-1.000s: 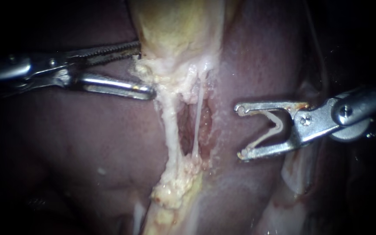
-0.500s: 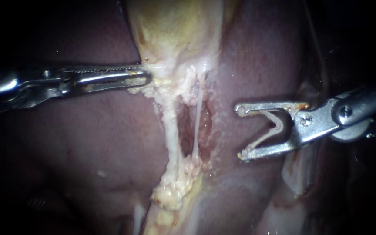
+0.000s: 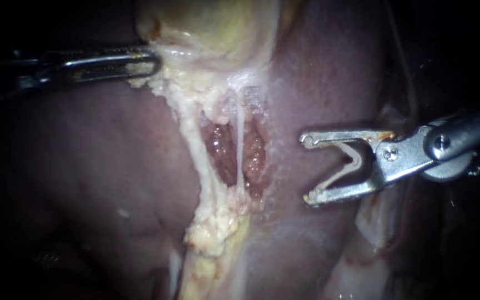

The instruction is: Grabbing gallbladder

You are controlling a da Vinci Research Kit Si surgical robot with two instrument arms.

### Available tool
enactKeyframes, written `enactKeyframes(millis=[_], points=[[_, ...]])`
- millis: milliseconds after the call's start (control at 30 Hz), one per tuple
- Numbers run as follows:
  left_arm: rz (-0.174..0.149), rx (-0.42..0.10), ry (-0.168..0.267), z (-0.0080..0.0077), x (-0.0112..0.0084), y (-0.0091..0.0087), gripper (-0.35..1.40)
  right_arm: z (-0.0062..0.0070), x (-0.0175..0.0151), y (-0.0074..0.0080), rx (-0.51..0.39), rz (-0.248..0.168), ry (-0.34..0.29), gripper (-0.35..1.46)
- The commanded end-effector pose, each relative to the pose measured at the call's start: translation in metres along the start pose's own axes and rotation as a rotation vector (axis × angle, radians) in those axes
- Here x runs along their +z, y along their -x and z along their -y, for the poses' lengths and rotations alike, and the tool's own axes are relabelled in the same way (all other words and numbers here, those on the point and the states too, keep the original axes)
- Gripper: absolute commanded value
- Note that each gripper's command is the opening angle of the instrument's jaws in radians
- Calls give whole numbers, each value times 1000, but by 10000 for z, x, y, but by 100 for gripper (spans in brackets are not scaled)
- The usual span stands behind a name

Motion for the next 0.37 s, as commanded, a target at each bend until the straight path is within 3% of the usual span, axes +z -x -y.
enactKeyframes(millis=[33,367], points=[[-1,-1,-1,0,-1,-1,-35,0,0,0,0,0,0,50],[-2,-2,-13,-2,2,2,-35,0,0,0,0,0,0,50]])
